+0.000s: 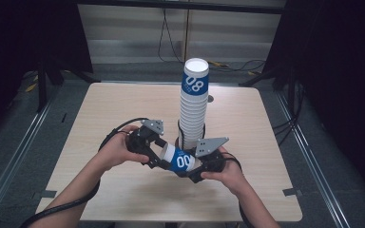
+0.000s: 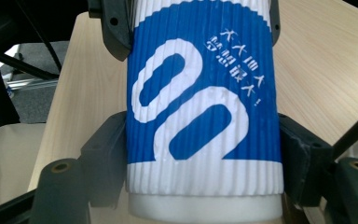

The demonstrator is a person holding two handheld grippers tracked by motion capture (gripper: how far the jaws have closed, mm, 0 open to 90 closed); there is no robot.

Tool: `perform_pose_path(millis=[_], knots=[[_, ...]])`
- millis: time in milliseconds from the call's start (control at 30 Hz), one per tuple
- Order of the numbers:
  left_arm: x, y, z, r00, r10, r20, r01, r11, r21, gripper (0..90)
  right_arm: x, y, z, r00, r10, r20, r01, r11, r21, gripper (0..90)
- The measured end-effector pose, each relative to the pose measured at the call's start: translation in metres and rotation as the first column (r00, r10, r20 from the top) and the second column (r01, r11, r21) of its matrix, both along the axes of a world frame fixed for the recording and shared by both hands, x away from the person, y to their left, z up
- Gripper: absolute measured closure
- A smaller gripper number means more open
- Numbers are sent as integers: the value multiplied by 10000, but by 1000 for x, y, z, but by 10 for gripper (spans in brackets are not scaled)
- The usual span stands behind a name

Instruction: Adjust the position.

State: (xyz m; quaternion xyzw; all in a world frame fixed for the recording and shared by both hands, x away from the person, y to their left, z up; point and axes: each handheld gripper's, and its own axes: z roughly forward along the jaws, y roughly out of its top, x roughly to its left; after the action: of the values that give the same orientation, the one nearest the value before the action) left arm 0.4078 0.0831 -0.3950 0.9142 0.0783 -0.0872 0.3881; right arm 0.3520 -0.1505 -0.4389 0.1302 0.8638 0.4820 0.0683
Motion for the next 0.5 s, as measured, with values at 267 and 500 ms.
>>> perform_pose_path(millis=[267,500], knots=[[-1,-1,1,10000,-9,-27,10,10000,84,161,-1,1,0,10000,28,11,-28,10000,-40,276],[-3,-1,3,9998,-117,183,112,9995,288,180,0,2,-1,10000,54,19,-53,9999,-106,274]])
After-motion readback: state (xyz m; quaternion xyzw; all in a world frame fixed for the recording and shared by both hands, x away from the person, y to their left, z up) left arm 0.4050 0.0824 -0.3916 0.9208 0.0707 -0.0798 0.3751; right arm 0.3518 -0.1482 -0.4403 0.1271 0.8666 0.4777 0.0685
